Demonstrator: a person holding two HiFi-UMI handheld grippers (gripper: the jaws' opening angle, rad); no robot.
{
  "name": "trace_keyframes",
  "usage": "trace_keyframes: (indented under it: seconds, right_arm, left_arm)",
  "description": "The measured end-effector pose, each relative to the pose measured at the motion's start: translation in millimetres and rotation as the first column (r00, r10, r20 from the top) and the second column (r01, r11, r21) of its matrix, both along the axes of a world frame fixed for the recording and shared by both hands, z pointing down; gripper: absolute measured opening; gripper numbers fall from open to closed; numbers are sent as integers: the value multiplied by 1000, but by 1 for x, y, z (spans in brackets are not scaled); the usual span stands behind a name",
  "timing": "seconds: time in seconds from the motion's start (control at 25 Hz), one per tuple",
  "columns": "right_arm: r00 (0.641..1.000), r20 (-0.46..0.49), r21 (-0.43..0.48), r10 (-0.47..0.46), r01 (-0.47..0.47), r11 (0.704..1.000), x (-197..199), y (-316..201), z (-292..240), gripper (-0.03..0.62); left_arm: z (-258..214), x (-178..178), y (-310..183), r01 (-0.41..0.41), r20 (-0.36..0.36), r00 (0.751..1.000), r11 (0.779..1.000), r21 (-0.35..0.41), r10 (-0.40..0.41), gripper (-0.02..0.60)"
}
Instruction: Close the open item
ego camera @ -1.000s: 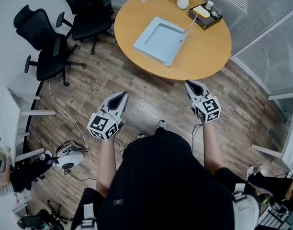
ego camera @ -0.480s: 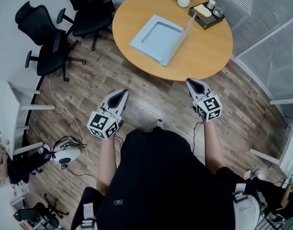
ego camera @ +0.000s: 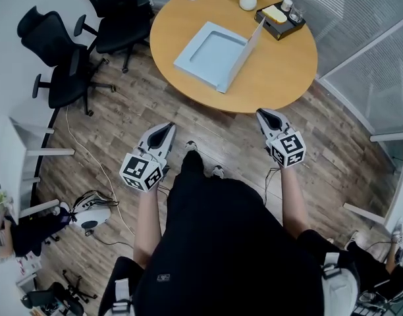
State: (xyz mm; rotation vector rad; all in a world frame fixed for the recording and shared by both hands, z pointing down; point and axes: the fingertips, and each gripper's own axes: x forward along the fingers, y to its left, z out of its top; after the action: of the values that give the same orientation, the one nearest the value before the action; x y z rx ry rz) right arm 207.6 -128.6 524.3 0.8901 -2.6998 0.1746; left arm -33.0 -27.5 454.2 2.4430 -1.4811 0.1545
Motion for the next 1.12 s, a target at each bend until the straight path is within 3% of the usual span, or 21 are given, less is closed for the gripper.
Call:
trace_keyframes:
  seconds: [0.4, 1.12]
  right_arm:
    - [998, -18, 16, 62, -62, 998, 2, -41, -1, 11]
    - [992, -78, 6, 101, -101, 995, -49, -122, 4, 11]
  left_arm:
    - [6, -9, -51, -50, -16, 999, 999, 12, 50, 6]
    - [18, -62, -165, -118, -41, 992, 993, -13, 117, 6]
